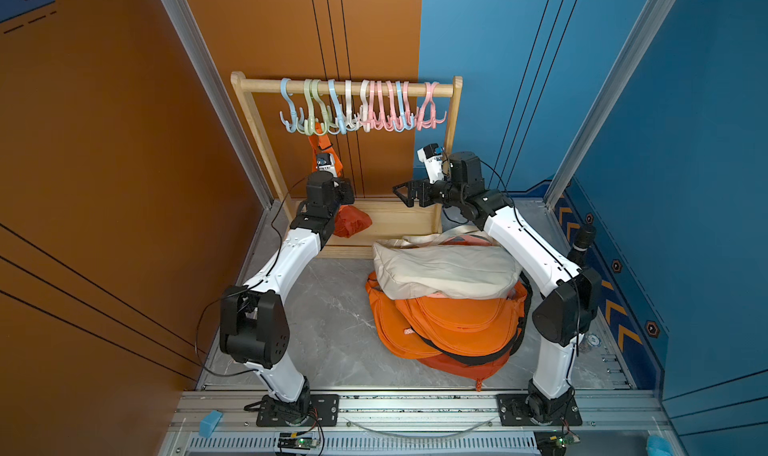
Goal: Take the bag off the hook
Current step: Pick up the bag from the hook.
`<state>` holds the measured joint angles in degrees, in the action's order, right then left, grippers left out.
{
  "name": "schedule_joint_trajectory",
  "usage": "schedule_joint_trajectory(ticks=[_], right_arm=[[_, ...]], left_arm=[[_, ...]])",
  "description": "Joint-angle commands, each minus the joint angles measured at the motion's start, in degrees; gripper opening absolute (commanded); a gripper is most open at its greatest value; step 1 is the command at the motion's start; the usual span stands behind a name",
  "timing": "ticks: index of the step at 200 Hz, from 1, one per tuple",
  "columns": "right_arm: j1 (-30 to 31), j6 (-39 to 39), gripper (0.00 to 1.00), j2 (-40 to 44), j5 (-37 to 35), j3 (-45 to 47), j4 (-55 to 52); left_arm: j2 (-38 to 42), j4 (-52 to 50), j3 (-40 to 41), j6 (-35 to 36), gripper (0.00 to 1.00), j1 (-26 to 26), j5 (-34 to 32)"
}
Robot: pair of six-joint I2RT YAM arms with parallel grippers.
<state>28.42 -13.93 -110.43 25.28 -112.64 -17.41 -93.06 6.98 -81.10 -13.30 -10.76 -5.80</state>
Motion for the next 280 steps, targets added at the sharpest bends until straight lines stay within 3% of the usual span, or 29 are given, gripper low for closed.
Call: schedule_joint_trajectory(ticks=[1,76,106,135,165,244,280], right_arm=[[1.1,-1.2,1.00,-3.4,1.3,-3.1,2.9],[5.4,-1.1,1.00,-16.1,4.9,-17.3,6.5],[6.9,-3.4,1.00,-21.6,6.0,-19.5,17.1],[8.1,-4.7,1.00,-27.1,6.6,-26.1,19.5],[8.8,-5.4,1.00,-30.3,6.4,-26.8,26.8],[11.4,-3.6,1.00,-38.6,1.0,-33.8,35.7],[15.1,-2.8,1.00,-42.2,-6.0,-37.5,37.0]], left_arm=[[6.6,-1.0,0.9,0.8,0.00,1.5,3.3],[18.3,-9.4,-2.0,-2.9,0.00,9.1,12.6],[20.1,-10.2,-1.7,-4.4,0.00,10.8,15.5],[20.9,-10.5,-1.5,-4.8,0.00,11.0,16.8],[21.6,-10.8,-1.6,-5.4,0.00,11.1,17.7],[21.8,-12.1,-1.5,-6.6,0.00,11.2,19.4],[22.9,-13.3,-2.2,-6.9,0.00,11.2,20.7]])
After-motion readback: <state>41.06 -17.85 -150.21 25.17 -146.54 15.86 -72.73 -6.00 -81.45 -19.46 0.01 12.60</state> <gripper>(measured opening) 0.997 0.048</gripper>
